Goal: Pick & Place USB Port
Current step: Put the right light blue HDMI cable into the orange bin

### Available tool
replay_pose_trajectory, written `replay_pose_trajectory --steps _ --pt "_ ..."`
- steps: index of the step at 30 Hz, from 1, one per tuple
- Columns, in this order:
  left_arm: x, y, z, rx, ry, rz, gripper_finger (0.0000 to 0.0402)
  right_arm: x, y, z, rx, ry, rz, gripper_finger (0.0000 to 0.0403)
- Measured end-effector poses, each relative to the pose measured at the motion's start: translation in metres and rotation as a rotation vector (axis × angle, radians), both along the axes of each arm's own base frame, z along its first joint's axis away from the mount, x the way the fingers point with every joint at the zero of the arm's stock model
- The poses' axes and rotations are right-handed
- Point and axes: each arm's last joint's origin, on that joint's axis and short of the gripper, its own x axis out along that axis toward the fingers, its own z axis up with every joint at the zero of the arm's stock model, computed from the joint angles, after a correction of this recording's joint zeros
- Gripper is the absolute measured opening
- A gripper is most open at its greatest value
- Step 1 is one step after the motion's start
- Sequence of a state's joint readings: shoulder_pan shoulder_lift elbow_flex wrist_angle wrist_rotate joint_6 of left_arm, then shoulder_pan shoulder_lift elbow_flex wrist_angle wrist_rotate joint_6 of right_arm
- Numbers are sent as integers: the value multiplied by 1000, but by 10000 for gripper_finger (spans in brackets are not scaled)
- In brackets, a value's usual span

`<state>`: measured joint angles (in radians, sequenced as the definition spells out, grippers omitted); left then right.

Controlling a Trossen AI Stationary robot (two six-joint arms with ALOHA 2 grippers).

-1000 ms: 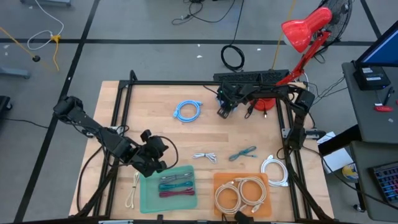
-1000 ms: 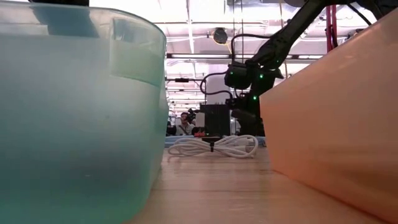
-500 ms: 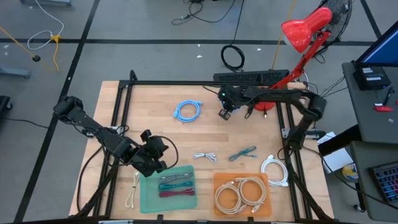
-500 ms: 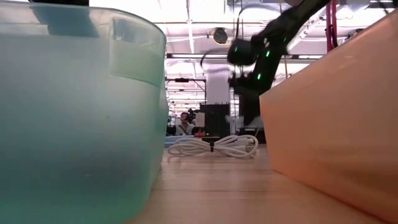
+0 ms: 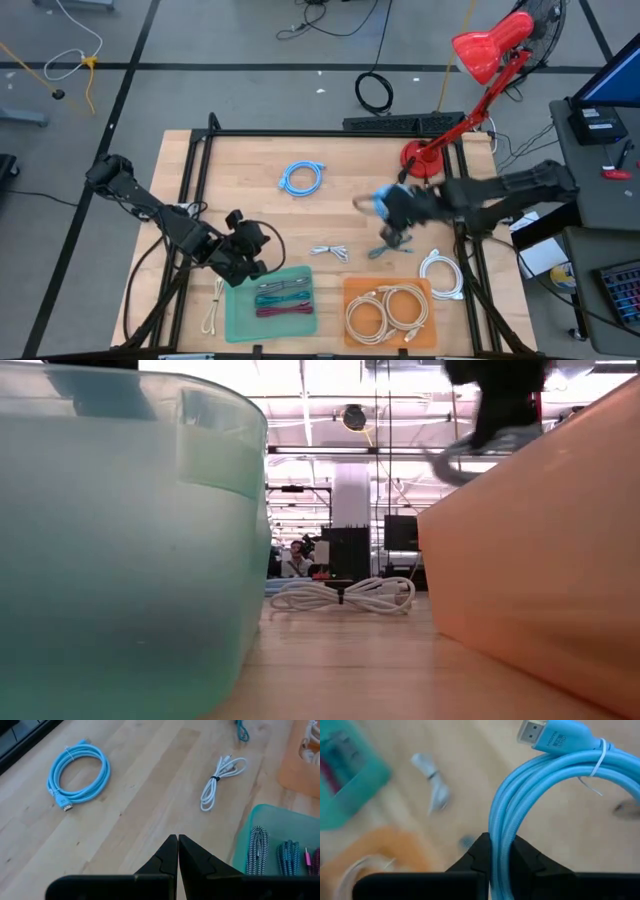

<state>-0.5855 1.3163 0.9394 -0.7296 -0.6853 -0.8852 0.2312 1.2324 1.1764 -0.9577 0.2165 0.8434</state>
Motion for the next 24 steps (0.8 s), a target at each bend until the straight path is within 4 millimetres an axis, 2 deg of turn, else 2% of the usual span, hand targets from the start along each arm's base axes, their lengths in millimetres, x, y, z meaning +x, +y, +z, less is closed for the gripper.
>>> replay_pose_trajectory --steps 4,10,14,19,24 --pt "0 0 0 3 2 -2 19 -16 53 -1 95 -34 -5 29" --pt "1 2 0 29 16 -23 19 -20 118 -8 236 -183 -17 29" --pt "2 4 0 50 31 -40 19 -16 149 -26 317 -170 -45 29" --pt "3 6 0 83 50 -66 19 -14 180 -54 389 -37 -131 29" --pt "5 10 0 108 65 -77 19 -4 204 -55 382 -15 -189 29"
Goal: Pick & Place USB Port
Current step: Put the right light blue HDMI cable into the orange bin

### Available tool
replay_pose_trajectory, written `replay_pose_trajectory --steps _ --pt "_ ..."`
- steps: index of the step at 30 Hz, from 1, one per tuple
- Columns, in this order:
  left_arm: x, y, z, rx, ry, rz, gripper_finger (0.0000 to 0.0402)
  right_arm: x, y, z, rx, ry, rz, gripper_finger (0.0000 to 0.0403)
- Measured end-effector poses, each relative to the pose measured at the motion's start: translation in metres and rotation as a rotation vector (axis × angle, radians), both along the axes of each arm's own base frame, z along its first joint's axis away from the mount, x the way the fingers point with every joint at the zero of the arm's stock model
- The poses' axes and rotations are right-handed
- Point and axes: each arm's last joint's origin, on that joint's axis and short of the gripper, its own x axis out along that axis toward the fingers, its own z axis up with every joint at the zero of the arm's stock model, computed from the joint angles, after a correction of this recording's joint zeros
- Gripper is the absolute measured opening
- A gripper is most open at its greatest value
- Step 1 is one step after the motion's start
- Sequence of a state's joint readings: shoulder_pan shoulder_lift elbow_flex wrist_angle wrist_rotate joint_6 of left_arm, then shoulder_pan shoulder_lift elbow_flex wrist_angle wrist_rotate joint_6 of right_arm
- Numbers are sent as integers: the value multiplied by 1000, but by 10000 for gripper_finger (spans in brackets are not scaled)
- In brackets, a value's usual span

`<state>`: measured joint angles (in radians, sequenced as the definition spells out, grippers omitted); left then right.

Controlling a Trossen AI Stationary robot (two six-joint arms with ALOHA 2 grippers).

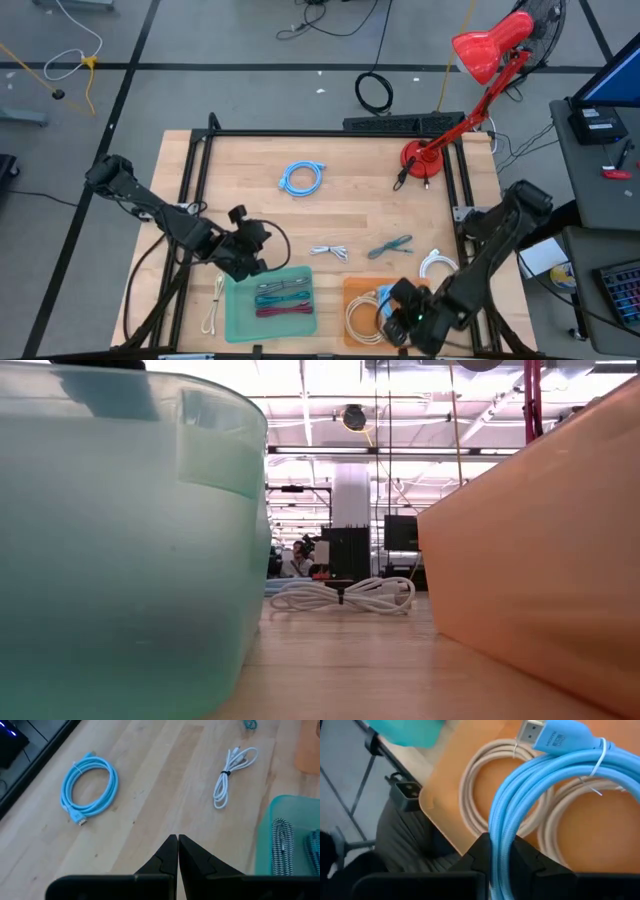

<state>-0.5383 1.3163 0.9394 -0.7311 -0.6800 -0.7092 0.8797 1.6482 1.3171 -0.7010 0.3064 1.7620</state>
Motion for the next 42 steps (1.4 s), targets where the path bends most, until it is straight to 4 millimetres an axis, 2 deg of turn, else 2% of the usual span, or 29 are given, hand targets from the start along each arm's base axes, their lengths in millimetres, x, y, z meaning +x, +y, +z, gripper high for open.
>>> replay_pose_trajectory --steps 4,12,20,30,37,42 --pt "2 4 0 11 15 -7 19 8 9 -2 -73 58 -11 29" --pt "6 11 -1 11 60 -40 19 13 12 -25 -87 224 -53 29" --pt "7 13 -1 2 71 -45 19 7 9 -28 -113 272 -95 29" --pt "7 12 -1 -24 75 -50 19 7 10 -42 -138 312 -75 29" --pt "7 12 -2 -26 77 -52 19 6 8 -54 -83 366 -61 70" --pt "7 12 -2 -26 77 -52 19 8 7 -55 -77 382 -13 79"
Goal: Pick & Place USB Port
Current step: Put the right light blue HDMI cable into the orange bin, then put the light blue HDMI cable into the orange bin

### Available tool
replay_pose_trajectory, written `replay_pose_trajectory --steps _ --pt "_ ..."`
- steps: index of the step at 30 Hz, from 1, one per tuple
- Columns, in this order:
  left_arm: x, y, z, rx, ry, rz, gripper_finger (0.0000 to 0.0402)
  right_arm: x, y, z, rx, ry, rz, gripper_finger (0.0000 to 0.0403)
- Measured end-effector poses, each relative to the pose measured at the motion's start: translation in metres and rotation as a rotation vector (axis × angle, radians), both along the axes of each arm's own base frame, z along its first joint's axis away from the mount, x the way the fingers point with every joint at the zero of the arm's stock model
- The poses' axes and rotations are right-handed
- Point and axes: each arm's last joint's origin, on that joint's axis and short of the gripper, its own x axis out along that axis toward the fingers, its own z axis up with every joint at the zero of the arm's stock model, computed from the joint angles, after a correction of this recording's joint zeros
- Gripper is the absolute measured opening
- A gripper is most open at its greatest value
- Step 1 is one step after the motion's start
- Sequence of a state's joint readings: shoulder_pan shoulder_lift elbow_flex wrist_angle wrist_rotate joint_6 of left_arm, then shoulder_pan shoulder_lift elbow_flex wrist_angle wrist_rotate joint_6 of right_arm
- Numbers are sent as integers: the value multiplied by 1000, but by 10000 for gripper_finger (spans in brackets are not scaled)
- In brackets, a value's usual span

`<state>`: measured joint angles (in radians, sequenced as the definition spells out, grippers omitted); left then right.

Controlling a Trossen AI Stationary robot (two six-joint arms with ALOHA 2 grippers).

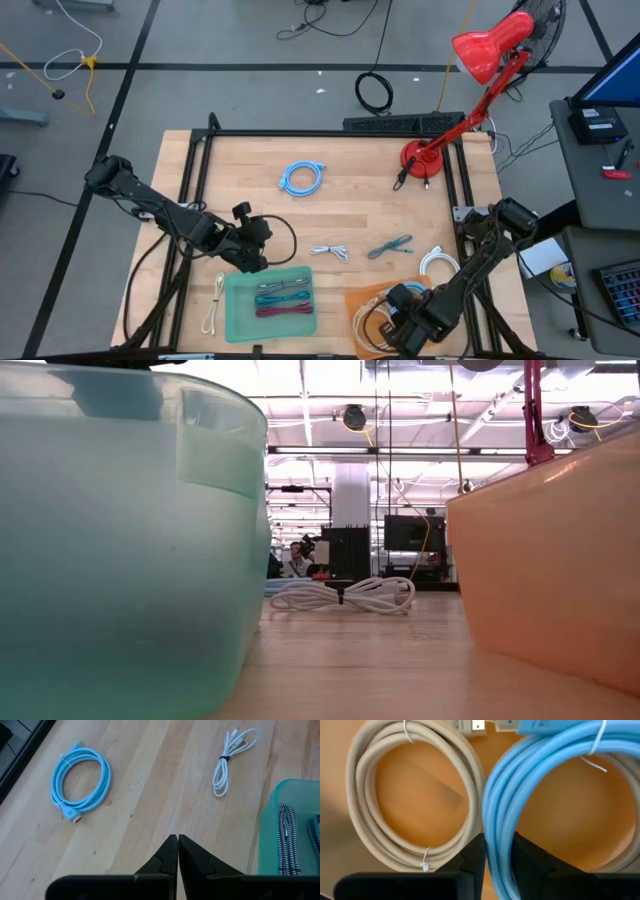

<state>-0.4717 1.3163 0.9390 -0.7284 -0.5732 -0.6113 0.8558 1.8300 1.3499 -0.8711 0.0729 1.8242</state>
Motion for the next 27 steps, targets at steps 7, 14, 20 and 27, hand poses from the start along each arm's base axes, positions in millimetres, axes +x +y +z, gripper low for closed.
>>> replay_pose_trajectory --steps 7,14,20,27 --pt "0 0 0 -1 -1 1 19 7 -8 4 -6 -17 55 83" --pt "-1 -2 0 -26 -1 8 19 13 -17 14 6 -54 94 88" --pt "-5 -4 -9 -42 12 22 19 16 -23 27 16 -113 113 87" --pt "-5 -5 -16 -75 3 17 19 38 -37 47 -108 -385 245 86"
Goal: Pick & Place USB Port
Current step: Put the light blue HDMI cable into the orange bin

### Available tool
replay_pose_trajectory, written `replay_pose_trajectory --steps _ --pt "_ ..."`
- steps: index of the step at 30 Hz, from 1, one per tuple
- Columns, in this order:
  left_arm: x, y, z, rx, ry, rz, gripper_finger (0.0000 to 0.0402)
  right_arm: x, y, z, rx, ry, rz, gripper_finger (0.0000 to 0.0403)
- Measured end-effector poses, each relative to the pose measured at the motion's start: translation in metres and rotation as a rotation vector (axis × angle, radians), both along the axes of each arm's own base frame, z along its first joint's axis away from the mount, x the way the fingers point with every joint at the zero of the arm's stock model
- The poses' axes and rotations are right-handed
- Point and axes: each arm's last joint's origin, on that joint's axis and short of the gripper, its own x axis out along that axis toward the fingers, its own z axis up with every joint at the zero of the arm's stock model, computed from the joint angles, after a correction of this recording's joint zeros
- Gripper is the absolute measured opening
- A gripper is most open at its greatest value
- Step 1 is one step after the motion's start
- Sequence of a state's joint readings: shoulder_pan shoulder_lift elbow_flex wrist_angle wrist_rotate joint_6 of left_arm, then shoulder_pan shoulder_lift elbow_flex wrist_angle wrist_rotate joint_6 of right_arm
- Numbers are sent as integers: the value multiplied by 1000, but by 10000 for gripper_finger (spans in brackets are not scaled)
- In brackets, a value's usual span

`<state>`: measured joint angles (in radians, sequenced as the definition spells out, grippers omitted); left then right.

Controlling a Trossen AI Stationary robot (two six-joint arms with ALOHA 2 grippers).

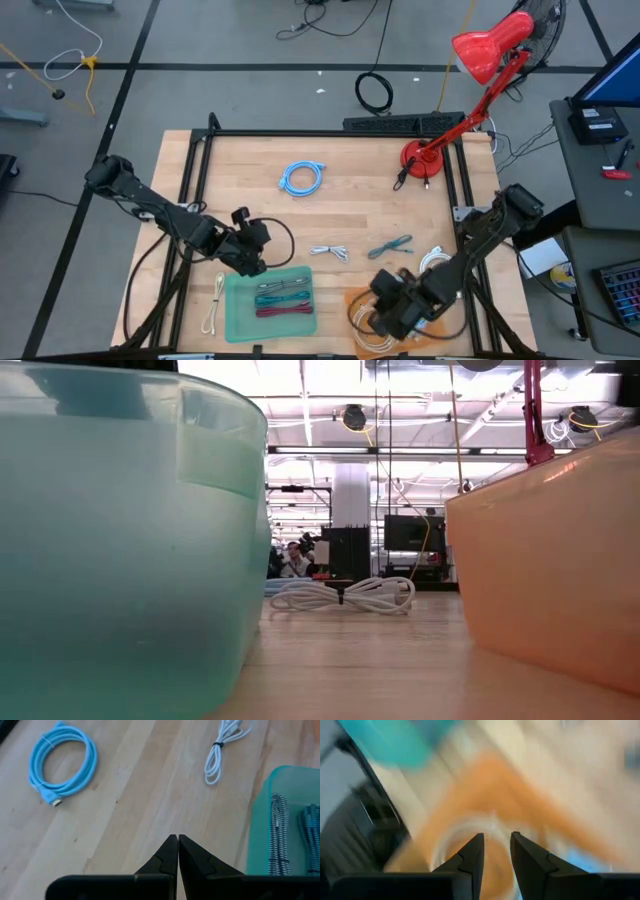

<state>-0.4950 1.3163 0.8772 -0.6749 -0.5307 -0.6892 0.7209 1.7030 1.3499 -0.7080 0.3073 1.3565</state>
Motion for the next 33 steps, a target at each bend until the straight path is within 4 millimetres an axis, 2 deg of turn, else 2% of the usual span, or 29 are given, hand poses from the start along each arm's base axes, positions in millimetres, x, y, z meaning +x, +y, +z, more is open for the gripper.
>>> replay_pose_trajectory --steps 7,14,17,22,24,28,33 --pt "2 -5 1 -49 -20 -30 19 36 -38 21 -141 -206 94 86" --pt "-4 -16 1 -67 -24 -61 19 62 -99 39 -312 -267 147 86" --pt "-7 -22 1 -78 -27 -77 19 70 -122 50 -327 -318 190 86" --pt "-11 -30 2 -100 -44 -86 19 76 -148 75 -259 -482 284 86" --pt "-12 -34 2 -116 -58 -84 19 73 -156 86 -235 -538 307 86" --pt "-13 -43 5 -161 -107 -97 19 66 -175 104 -236 -611 277 86" --pt "-17 -58 10 -205 -194 -123 19 60 -198 113 -268 -623 218 86"
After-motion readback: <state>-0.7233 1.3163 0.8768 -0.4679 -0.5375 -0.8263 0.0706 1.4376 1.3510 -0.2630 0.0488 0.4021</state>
